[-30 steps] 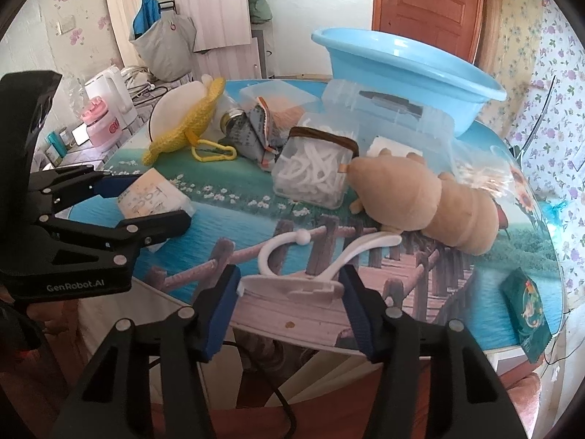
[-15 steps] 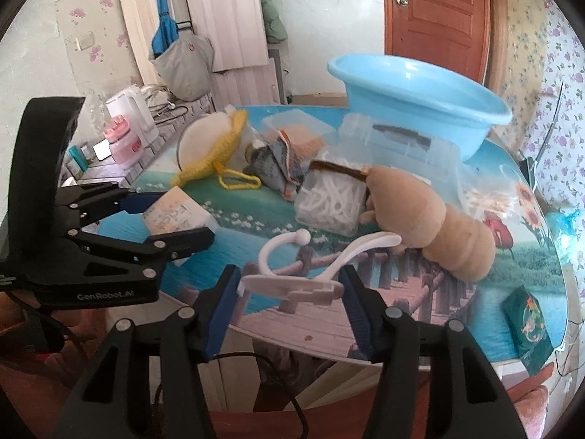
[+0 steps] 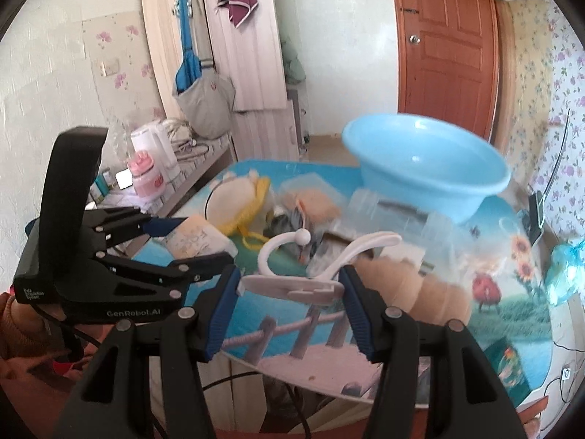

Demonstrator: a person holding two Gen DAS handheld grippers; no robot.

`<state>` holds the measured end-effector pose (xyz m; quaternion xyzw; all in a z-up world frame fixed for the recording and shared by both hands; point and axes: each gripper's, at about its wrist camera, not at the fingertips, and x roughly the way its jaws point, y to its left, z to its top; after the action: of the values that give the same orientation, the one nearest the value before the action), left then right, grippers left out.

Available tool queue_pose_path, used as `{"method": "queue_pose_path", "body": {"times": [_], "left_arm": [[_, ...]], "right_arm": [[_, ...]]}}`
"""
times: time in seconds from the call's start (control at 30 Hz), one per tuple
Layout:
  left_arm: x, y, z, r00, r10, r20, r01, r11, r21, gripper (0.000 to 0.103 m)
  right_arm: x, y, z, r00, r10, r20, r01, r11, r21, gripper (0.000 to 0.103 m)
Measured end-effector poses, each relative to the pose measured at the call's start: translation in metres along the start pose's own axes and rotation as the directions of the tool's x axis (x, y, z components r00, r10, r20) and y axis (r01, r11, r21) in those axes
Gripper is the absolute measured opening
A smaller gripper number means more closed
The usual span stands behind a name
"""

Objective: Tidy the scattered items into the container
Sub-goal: 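Lift and carry the soap box and hook with both tools over the blue basin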

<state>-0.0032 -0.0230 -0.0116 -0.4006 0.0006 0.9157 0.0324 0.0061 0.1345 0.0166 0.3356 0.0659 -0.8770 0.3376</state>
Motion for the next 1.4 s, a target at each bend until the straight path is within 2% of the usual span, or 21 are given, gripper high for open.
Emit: {"method": "queue_pose_path", "body": {"times": [0.4, 0.57, 0.9, 1.2, 1.4], "left_arm": [[-0.001, -0.001, 0.050, 0.998, 0.025, 0.065, -0.025, 1.000, -0.011, 0.062], [0.008, -0.013, 0.076, 0.996, 0.022, 0.083, -0.024, 1.000, 0.020, 0.062], [0.042, -0.040, 0.130, 0.995, 0.007, 0.103, -0.016, 0.996, 0.088, 0.063], [0.087, -0.061, 0.161, 0.998, -0.002, 0.064, -0.006, 0.991, 0.131, 0.063], [0.105, -0.066, 0.162, 0.999, -0.017, 0.031, 0.013, 0.991, 0.133, 0.063]], "right_arm": [[-0.014, -0.030, 0.033, 0.995, -0.044, 0.089, 0.041, 0.999, 0.027, 0.055], [-0.015, -0.049, 0.050, 0.990, -0.066, 0.123, 0.062, 0.997, 0.041, 0.055], [0.007, -0.095, 0.076, 0.987, -0.080, 0.138, 0.067, 0.993, 0.094, 0.055], [0.031, -0.129, 0.083, 0.989, -0.088, 0.117, 0.074, 0.990, 0.118, 0.055], [0.048, -0.145, 0.087, 0.990, -0.090, 0.104, 0.077, 0.989, 0.128, 0.055]]}}
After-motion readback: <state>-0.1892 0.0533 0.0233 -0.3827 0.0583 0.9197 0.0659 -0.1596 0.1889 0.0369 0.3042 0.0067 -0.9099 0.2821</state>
